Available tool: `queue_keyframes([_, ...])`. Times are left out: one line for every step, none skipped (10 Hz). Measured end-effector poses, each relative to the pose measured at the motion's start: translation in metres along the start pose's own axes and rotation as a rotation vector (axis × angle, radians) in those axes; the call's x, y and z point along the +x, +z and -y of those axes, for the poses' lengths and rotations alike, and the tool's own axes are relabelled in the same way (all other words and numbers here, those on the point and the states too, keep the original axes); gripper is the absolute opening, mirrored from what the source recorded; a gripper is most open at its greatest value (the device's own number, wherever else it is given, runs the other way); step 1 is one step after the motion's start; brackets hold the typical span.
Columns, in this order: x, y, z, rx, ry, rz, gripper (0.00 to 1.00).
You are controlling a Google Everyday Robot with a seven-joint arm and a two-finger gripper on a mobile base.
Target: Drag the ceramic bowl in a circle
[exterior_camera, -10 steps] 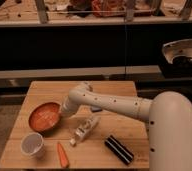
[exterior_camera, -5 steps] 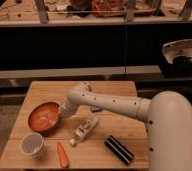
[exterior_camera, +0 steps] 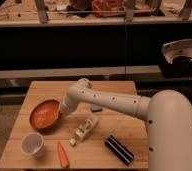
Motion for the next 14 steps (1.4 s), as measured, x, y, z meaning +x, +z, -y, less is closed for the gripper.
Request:
queue_keyframes([0.006, -0.002, -0.005, 0.001, 0.008, -0.002, 0.00])
queue_keyframes([0.011, -0.003, -0.009, 0.000, 0.013, -0.002, 0.00])
queue_keyframes([0.021, -0.007, -0.016, 0.007, 0.020, -0.001, 0.00])
queue_keyframes([0.030, -0.012, -0.025, 0.015, 0.031, -0.006, 0.00])
queue_keyframes([0.036, -0.017, -0.032, 0.022, 0.045, -0.011, 0.00])
queue_keyframes([0.040, -0.022, -0.038, 0.030, 0.061, -0.018, 0.00])
queue_keyframes([0.041, -0.028, -0.048, 0.034, 0.086, -0.031, 0.00])
queue_keyframes([0.039, -0.032, -0.052, 0.030, 0.102, -0.038, 0.00])
queue_keyframes([0.034, -0.032, -0.052, 0.024, 0.109, -0.040, 0.00])
queue_keyframes([0.020, -0.033, -0.053, 0.012, 0.114, -0.036, 0.00])
queue_keyframes([0.006, -0.034, -0.056, 0.003, 0.122, -0.029, 0.00])
queue_keyframes([-0.008, -0.033, -0.060, -0.003, 0.128, -0.016, 0.00])
queue_keyframes([-0.023, -0.030, -0.063, -0.010, 0.139, 0.004, 0.00])
queue_keyframes([-0.040, -0.021, -0.066, -0.022, 0.147, 0.034, 0.00])
